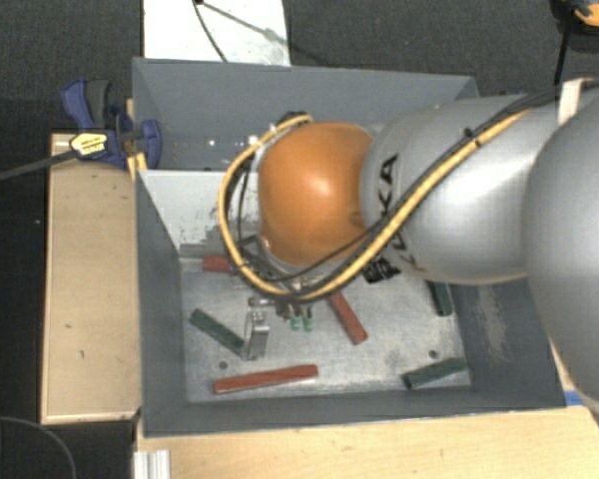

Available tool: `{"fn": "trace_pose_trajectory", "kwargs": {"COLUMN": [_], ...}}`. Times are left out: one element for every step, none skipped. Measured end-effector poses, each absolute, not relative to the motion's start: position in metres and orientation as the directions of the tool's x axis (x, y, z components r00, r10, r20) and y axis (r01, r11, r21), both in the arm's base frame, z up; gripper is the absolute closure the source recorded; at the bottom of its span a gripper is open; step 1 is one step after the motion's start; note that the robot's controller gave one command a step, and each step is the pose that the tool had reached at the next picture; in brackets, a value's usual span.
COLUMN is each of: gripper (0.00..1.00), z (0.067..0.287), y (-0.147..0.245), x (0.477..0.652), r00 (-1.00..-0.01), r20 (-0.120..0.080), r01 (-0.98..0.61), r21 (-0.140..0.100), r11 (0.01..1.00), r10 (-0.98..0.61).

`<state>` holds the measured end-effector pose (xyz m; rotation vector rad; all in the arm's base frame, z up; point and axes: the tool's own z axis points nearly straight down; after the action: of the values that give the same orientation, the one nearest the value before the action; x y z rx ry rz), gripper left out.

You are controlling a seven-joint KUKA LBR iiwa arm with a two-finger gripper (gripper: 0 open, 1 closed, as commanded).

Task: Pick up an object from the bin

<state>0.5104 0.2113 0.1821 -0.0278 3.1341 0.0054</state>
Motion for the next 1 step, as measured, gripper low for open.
{"fn": "trace_pose_trajectory", "kwargs": {"gripper": [0.00], "z": [0.1299], "y": [0.2387], "x": [0.4926], "r00": [-1.000], "r20": [-0.002], "r01": [-0.016], "r21": [0.001], "r11": [1.000], "r10": [-0.016]}}
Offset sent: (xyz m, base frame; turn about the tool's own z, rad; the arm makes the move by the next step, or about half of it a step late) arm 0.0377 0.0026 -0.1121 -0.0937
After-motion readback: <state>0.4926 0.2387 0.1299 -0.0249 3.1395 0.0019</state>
